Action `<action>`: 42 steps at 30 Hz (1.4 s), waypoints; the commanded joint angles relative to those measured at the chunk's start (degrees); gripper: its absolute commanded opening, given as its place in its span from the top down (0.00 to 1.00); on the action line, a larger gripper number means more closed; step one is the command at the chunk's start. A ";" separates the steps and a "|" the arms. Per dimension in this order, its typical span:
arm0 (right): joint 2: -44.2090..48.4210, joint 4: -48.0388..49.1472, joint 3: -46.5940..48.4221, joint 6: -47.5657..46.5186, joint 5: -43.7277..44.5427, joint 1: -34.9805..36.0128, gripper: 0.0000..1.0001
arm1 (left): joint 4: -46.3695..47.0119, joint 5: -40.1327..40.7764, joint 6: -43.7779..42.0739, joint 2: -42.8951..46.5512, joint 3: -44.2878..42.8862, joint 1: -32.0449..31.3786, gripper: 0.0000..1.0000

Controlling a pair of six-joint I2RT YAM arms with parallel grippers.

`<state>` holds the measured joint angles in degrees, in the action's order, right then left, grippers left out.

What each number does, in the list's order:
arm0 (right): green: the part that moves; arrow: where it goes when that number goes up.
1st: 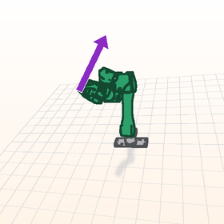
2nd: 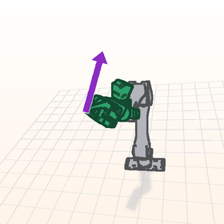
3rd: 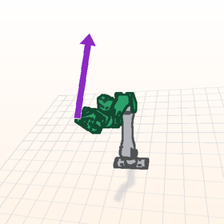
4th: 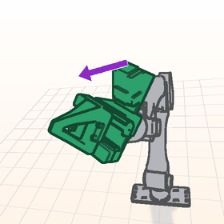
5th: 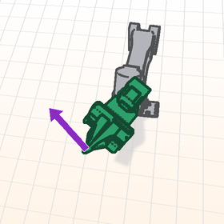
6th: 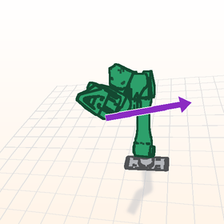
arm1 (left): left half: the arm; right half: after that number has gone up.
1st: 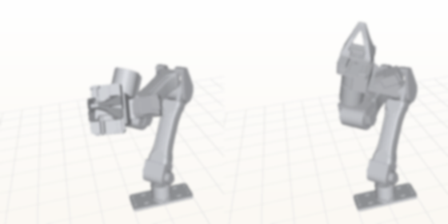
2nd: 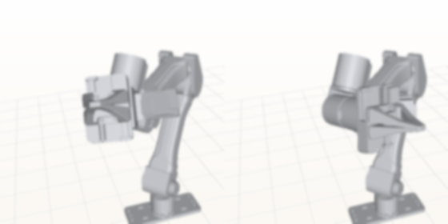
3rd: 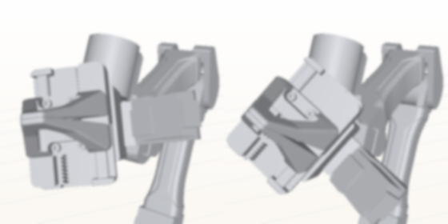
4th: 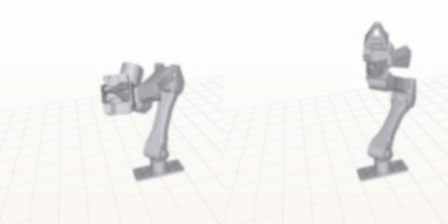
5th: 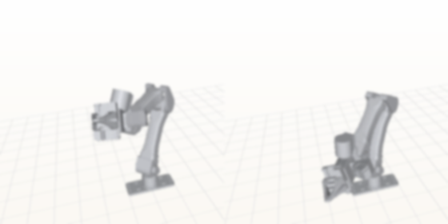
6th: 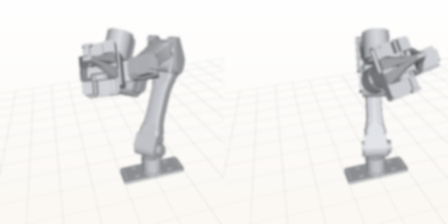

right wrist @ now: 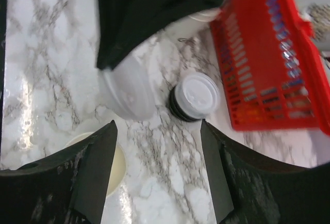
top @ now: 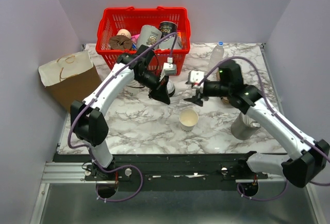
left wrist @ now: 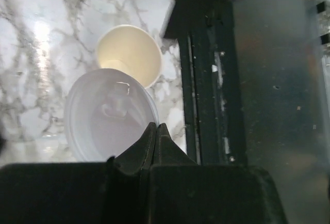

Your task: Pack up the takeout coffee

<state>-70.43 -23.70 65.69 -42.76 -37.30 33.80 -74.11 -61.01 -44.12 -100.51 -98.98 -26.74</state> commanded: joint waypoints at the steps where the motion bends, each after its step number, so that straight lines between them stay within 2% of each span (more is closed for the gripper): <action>1: 6.71 -0.90 1.46 18.30 -0.93 -9.08 0.26 | 39.79 -8.95 36.55 11.71 21.26 -0.94 1.00; 2: 7.50 -1.69 1.37 23.98 -0.67 -9.80 0.25 | 69.06 -8.08 59.53 17.40 27.37 -1.20 1.00; 4: 9.96 -3.98 -0.46 28.42 -0.58 -10.16 0.25 | 94.12 -1.67 76.47 20.78 40.54 -2.61 1.00; 5: 10.84 -4.50 -1.69 31.66 -1.37 -10.16 0.24 | 102.41 -0.09 81.16 21.05 41.84 -3.57 1.00; 7: 12.60 -4.86 -3.81 35.45 -1.11 -10.25 0.24 | 104.24 3.95 82.34 20.79 45.16 -6.11 1.00; 8: 12.78 -4.95 -5.73 38.51 0.72 -10.25 0.24 | 111.65 5.45 83.74 21.40 47.45 -6.56 1.00; 11: 13.48 -5.22 -8.55 38.11 0.13 -10.25 0.23 | 120.57 10.82 90.51 20.89 52.30 -7.53 1.00; 15: 14.36 -6.52 -10.58 34.86 2.14 -10.25 0.22 | 122.72 14.96 95.70 19.39 54.07 -7.71 1.00; 16: 14.97 -6.27 -11.37 34.42 2.84 -10.25 0.22 | 119.23 14.44 94.06 18.86 53.11 -7.71 1.00; 17: 16.63 -5.48 -12.68 33.80 3.19 -10.25 0.22 | 111.80 14.43 93.61 18.16 50.93 -7.71 1.00; 18: 17.69 -4.34 -14.43 33.28 3.20 -10.25 0.21 | 110.77 14.26 93.60 17.89 50.38 -7.71 1.00; 20: 20.32 -3.90 -16.29 29.95 1.62 -10.33 0.21 | 112.07 13.12 93.86 16.85 50.81 -8.50 1.00; 23: 20.95 -2.49 -18.75 29.49 4.59 -10.25 0.20 | 115.92 12.67 96.22 15.35 53.00 -9.56 1.00; 28: 20.07 -2.31 -19.81 32.38 4.78 -10.25 0.19 | 118.31 13.46 97.90 14.82 56.00 -9.91 1.00; 35: 20.25 -2.22 -23.50 33.45 1.70 -10.25 0.19 | 129.53 13.12 104.58 11.31 60.48 -10.08 1.00; 42: 18.32 -2.05 -22.71 33.71 0.21 -10.25 0.19 | 135.36 10.92 108.10 8.49 59.43 -10.26 1.00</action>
<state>-51.18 -26.63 42.54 -9.91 -34.81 23.55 51.48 -48.40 60.58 -91.11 -38.89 -36.51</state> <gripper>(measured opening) 0.809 0.006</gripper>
